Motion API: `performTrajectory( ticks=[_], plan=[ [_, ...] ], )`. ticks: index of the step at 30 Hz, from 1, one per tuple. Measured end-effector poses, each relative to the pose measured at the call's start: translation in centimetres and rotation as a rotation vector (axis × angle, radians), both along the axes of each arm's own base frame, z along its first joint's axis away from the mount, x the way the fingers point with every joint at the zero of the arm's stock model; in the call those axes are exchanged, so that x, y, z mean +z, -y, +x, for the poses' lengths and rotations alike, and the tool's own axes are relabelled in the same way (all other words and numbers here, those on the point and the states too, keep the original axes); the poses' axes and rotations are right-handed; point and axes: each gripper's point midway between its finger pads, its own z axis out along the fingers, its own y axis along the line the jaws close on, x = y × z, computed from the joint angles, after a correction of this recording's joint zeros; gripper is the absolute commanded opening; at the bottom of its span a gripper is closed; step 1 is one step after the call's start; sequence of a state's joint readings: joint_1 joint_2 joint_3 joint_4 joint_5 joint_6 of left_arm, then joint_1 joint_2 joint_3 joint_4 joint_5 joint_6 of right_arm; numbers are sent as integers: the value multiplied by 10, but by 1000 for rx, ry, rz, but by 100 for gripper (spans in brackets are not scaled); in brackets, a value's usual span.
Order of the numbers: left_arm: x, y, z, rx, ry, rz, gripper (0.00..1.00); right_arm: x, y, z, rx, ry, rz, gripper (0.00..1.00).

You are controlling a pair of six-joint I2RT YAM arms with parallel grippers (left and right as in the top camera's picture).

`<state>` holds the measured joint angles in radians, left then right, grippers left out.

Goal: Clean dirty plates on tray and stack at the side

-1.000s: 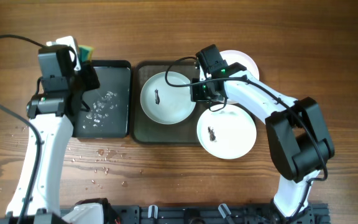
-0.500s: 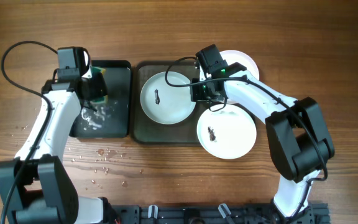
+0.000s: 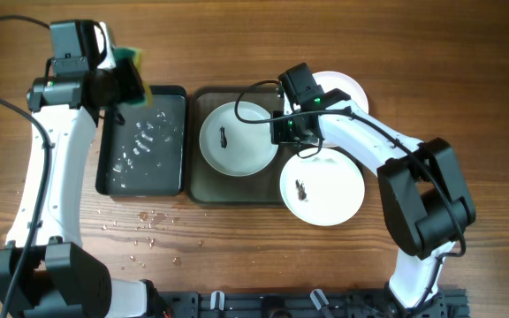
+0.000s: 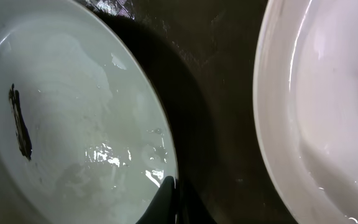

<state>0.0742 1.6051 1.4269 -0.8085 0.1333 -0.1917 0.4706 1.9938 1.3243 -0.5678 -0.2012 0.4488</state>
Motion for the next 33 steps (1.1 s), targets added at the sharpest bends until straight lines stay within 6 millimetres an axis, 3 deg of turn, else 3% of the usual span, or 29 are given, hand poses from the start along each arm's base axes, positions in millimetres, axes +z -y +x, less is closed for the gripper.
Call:
performTrajectory(
  ticks=[5, 11, 15, 24, 33],
  plan=[
    [-21, 27, -9, -56, -93, -56, 4, 0, 0, 0, 0, 1, 1, 4],
    [-47, 83, -8, -165, -156, -87, 4, 0, 0, 0, 0, 1, 1, 4],
    [-64, 110, -11, -187, -206, -109, 4, 0, 0, 0, 0, 1, 1, 4],
    [-106, 140, -15, -203, -305, -116, 4, 0, 0, 0, 0, 1, 1, 5],
    [-122, 149, -19, -173, -354, -120, 4, 0, 0, 0, 0, 1, 1, 4]
  ],
)
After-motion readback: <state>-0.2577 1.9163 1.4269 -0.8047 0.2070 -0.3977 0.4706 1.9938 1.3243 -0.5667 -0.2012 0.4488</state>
